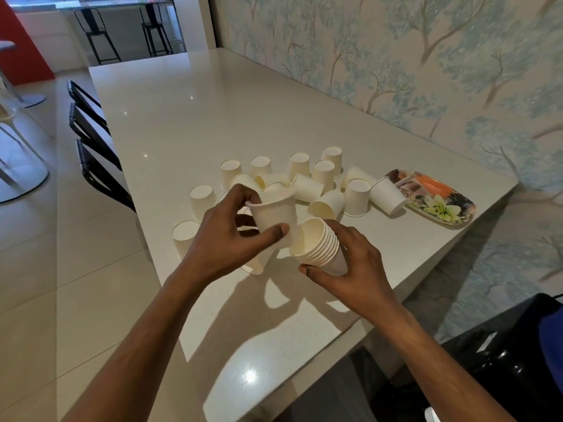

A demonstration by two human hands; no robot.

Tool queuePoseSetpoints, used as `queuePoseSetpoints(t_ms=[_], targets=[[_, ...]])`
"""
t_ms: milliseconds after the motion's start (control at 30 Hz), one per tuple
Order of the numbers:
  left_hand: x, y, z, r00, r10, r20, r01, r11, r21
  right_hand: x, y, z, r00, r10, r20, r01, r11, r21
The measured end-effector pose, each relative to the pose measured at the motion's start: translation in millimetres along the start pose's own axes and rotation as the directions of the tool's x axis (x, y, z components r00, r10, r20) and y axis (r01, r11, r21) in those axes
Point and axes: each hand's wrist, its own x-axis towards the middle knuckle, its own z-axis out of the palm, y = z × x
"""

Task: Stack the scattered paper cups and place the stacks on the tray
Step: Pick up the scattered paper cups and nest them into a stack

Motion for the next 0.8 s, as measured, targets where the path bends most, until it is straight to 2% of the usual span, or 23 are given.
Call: queuePoseSetpoints(t_ms=[100, 167, 300, 467, 633, 700, 800], targets=[[1, -3, 9, 0.989, -0.075, -0.127, 0.053, 0.985, -0.167, -2, 5, 0, 1.000, 0.026, 0.004, -0.026, 1.000, 0.001], [0, -3, 17, 0.983, -0.095, -0.157, 0.060, 0.974, -0.217, -3, 4, 1, 1.000, 0.026, -0.002, -0.026, 1.000, 0.004], [-6, -6, 40, 0.991, -0.079, -0.106, 0.069, 0.993, -0.098, -2, 1, 2, 0.999, 0.030, -0.022, -0.030, 1.000, 0.002], [-14, -3, 66, 0.994, -0.077, -0.074, 0.074, 0.997, -0.035, -1, 0, 1, 0.998, 0.022, -0.063, -0.024, 0.999, -0.032], [-24, -6, 83, 0.994, -0.089, 0.069, 0.078, 0.986, 0.148, 0, 1, 2, 0.998, 0.014, -0.068, -0.018, 0.998, -0.055], [-25, -10, 80, 0.996, -0.089, 0.008, 0.086, 0.980, 0.181, -1, 3, 1, 0.997, 0.025, -0.078, -0.028, 0.999, -0.046], [-25, -25, 65, 0.972, -0.056, -0.227, 0.124, 0.948, 0.295, -5, 9, -1, 0.993, 0.047, -0.105, -0.049, 0.999, -0.023]])
